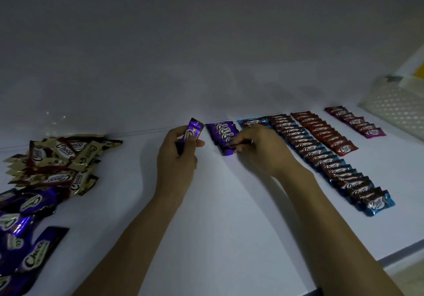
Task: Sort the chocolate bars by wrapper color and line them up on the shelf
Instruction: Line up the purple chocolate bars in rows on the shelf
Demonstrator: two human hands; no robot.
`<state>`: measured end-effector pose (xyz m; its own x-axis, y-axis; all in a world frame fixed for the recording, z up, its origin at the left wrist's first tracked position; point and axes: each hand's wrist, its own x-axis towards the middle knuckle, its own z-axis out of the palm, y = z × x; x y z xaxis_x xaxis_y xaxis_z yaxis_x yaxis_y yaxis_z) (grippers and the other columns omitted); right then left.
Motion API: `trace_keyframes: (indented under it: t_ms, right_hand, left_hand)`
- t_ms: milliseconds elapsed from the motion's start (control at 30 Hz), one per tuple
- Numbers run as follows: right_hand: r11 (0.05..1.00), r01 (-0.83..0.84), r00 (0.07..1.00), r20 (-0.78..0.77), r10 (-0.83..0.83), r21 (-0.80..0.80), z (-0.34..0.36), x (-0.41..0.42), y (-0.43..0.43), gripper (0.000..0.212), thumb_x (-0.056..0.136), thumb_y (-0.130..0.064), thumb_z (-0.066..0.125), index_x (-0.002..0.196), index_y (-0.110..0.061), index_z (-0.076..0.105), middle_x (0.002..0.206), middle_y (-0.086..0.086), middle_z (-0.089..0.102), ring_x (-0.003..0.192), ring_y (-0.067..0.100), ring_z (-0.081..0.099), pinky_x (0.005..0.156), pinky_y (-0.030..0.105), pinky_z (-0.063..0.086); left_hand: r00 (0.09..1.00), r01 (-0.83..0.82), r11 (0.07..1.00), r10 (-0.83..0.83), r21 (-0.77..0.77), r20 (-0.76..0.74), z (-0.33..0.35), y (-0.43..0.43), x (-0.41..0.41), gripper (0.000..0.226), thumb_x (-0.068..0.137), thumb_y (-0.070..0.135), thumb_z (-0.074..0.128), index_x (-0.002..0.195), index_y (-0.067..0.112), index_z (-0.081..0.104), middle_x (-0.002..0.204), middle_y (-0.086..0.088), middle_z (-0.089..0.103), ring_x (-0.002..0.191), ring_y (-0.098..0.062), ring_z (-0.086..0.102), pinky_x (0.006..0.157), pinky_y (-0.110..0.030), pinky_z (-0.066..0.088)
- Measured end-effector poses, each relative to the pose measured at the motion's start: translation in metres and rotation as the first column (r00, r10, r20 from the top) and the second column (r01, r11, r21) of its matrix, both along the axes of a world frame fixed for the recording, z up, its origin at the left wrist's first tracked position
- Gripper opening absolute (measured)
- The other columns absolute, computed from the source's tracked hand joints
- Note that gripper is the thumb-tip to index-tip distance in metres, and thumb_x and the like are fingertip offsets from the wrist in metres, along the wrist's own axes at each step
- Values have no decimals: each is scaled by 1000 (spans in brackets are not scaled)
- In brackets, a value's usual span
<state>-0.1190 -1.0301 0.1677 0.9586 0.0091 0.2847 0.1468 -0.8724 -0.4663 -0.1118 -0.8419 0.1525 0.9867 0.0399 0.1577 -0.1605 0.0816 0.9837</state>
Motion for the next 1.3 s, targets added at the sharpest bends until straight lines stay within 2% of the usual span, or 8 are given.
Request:
trace_keyframes:
  t_ms: [133,333,533,633,800,1100,1200,1300]
  right_hand:
    - [999,28,1000,1,-28,21,-7,1,-1,20,83,-10,66,98,-22,71,102,5,65,94,21,59,81,37,48]
    - [994,68,998,-2,-68,83,-10,0,-6,18,84,-14,68,99,-22,69,105,3,65,97,17,55,79,30,44]
    - [988,141,990,5,-141,60,-11,0,-6,22,85,-19,68,107,-17,67,113,6,60,104,20,53,79,26,37]
    - [985,163,987,5,-164,56,-11,-1,-4,22,86,-20,67,108,-16,67,114,6,60,104,20,53,78,24,36]
    - [971,201,979,-6,-202,130,-12,-4,-3,24,86,-20,66,110,-19,66,113,2,62,94,15,55,75,25,39]
    - [962,237,971,-15,-237,133,-12,-5,-3,31,85,-18,69,116,-18,64,119,5,56,96,16,54,76,23,36]
    - [921,199,971,61,-232,335,-1,-11,9,17,88,-25,66,103,-16,69,106,4,64,81,13,56,68,23,40]
    - [680,12,1000,-2,-16,733,18,-24,32,13,90,-22,64,91,-10,70,79,10,66,66,10,60,57,19,45]
  left_hand:
    - [999,47,998,-47,47,13,-2,0,0,25,97,6,51,97,29,61,91,6,72,43,-5,39,43,-17,35]
    - [997,48,998,-50,42,50,-1,0,-2,13,94,15,59,89,26,61,75,4,71,43,-6,37,48,-24,30]
    - [998,34,998,-36,56,51,-1,-1,-2,21,90,20,64,70,17,59,65,4,67,50,-14,32,50,-26,27]
    - [997,46,996,-51,77,55,-1,0,-2,23,92,21,61,70,14,59,56,9,63,50,-14,31,50,-26,27]
    - [997,68,997,-69,44,35,-1,-1,-1,18,98,16,52,82,16,61,68,8,70,39,-6,33,40,-17,29]
    - [995,100,995,-100,0,27,2,-3,-3,24,101,13,43,86,14,61,64,7,70,37,-5,28,38,-14,25]
    - [990,137,990,-136,-39,28,5,-4,-5,23,102,12,41,87,13,58,64,5,70,35,-5,25,35,-14,23]
    - [984,161,987,-160,-3,79,5,-2,-6,23,102,13,42,90,18,61,65,2,70,36,-4,29,38,-15,26]
